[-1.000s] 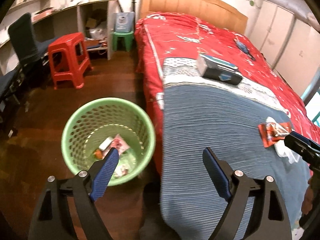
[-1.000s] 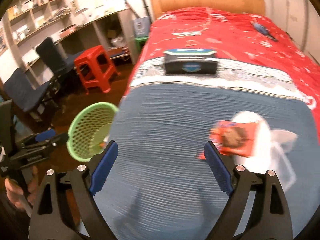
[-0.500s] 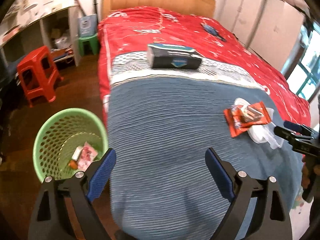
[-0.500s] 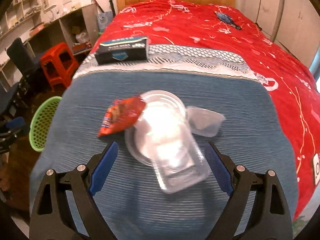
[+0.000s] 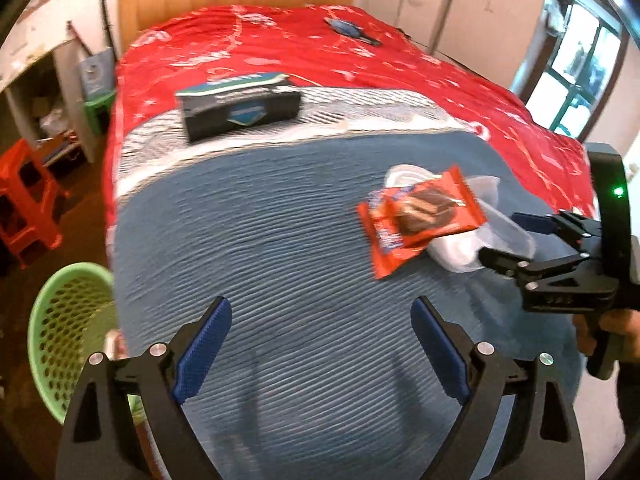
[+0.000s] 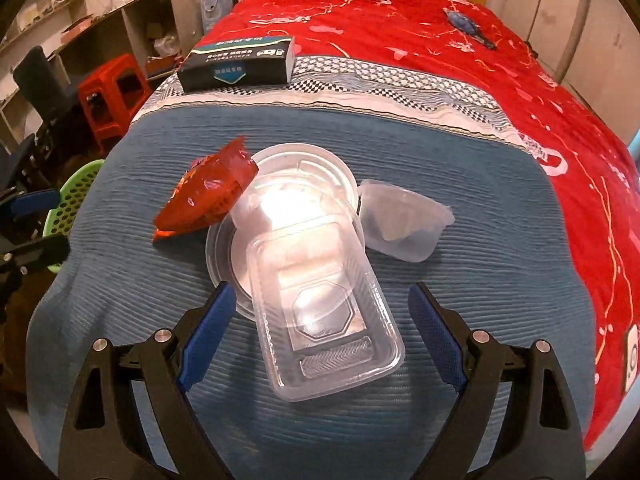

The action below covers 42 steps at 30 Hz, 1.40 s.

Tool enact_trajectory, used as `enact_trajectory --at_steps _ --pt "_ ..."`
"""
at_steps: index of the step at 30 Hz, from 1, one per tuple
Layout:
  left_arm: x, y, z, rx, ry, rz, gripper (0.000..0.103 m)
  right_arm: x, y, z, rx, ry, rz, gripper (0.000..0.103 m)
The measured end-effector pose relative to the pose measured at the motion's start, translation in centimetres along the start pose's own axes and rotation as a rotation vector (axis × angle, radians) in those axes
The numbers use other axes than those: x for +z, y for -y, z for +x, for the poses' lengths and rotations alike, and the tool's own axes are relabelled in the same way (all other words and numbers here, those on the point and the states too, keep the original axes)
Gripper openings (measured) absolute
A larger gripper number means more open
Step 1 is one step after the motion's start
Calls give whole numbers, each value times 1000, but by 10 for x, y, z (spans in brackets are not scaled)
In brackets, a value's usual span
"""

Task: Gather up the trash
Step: 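Grasp the red wafer wrapper with the left tool while the right tool grasps the clear plastic tray, then carry the wafer wrapper and plastic tray over the green wastebasket with both tools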

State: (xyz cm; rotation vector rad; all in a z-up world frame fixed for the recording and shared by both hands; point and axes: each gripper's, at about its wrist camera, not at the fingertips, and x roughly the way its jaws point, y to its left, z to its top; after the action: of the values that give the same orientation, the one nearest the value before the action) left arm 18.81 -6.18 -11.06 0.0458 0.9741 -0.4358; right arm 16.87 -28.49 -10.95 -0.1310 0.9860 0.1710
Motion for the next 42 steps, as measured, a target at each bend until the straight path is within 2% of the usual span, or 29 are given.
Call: enact_trajectory --at_steps 7,16,22,32,33,36,42 --pt "22 29 19 -83 -9 30 92 -4 7 3 31 -14 20 71" --pt "33 59 48 -77 -46 119 92 -13 22 -9 65 16 80 65" --pt "43 61 65 -121 -58 71 92 -18 35 -19 101 36 138 63" --pt "56 59 84 -206 -75 -43 92 -24 41 -32 102 63 165 63" --pt "57 58 85 -210 -76 -51 90 -24 41 -32 103 65 166 63" --pt "57 54 89 -226 -83 -77 75 -25 40 -35 105 72 172 63" --pt "53 48 75 -242 -39 -88 66 -25 36 -43 112 89 178 62"
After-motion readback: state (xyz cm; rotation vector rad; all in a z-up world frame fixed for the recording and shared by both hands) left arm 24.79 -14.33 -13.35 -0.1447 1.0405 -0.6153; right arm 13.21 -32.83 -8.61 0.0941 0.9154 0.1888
